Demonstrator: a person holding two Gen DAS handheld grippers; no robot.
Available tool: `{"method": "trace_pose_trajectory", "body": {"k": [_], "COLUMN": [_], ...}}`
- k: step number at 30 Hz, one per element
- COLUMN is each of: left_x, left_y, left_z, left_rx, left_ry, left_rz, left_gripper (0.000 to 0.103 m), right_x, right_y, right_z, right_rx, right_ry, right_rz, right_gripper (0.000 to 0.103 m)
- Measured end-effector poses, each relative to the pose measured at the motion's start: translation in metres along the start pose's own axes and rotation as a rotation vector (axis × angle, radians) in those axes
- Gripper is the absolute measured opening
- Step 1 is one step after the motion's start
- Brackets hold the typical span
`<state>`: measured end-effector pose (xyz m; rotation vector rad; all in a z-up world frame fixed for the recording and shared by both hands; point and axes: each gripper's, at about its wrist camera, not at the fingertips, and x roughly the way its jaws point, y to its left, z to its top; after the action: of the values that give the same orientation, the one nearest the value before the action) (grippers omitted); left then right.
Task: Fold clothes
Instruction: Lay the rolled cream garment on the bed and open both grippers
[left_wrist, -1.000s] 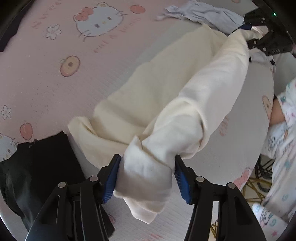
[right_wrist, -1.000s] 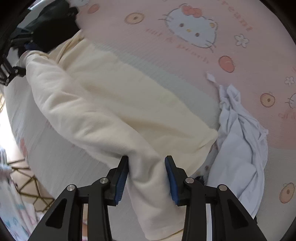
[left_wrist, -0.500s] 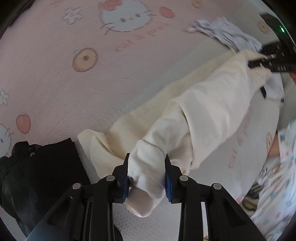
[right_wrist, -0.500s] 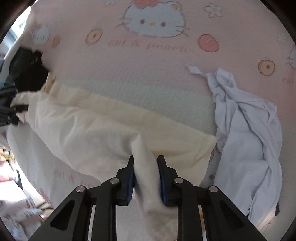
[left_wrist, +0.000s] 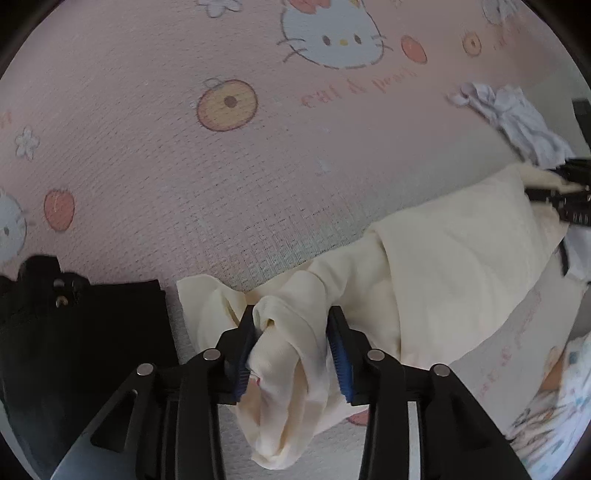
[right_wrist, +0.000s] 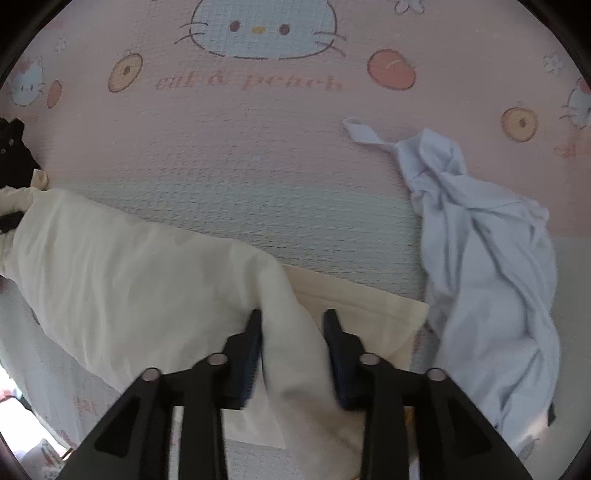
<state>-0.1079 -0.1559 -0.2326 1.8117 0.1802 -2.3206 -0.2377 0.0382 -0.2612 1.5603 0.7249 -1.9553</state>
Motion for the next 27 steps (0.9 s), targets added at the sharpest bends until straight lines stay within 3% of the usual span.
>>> {"method": "trace_pose_trajectory", "body": {"k": [2,3,5,6,9,13,16,19,22,27], "left_x": [-0.010,-0.016,-0.032,-0.040,-0.057,-0.074,-0.077,-0.081,-0.075,-0.052], "left_y": [0.007,0.010,0.015,0.020,0.028,0.024,0.020,0.010,0.005,0.005], "left_z": [-0.003,-0.005,-0.014,-0.016,-0.022,-0.044,-0.063,-0.080,-0.091,-0.114], "left_rx": [-0.041,-0.063,-0.107,-0.136,-0.200,-0.291,-0.380,-0.428,-0.491,-0.665], "left_ry": [-0.017,-0.026,-0.057,-0.078,-0.119,-0.146,-0.176,-0.189,-0.185,-0.180], "left_rz": [-0.032,-0.047,-0.085,-0.116,-0.183,-0.173,-0.257,-0.258,-0.281,-0.403], "left_gripper": [0.038,0.044,0.074,0.076,0.077,0.077,0.077,0.077,0.077,0.077], "right_x": [-0.011,-0.019,-0.033,-0.041,-0.061,-0.078,-0.071,-0.051,-0.033,-0.016], "right_y": [-0.003,-0.006,-0.013,-0.017,-0.029,-0.045,-0.057,-0.069,-0.074,-0.073], "right_z": [-0.005,-0.008,-0.016,-0.020,-0.036,-0.075,-0.098,-0.124,-0.141,-0.152], "right_rx": [0.014,0.034,0.078,0.100,0.172,0.346,0.512,0.696,0.823,0.888], "right_ry": [-0.029,-0.037,-0.052,-0.058,-0.082,-0.164,-0.202,-0.214,-0.210,-0.234], "right_rz": [-0.014,-0.007,0.000,0.002,0.009,0.086,0.246,0.413,0.510,0.533], "right_gripper": [0.068,0.069,0.069,0.070,0.071,0.074,0.075,0.075,0.075,0.075]}}
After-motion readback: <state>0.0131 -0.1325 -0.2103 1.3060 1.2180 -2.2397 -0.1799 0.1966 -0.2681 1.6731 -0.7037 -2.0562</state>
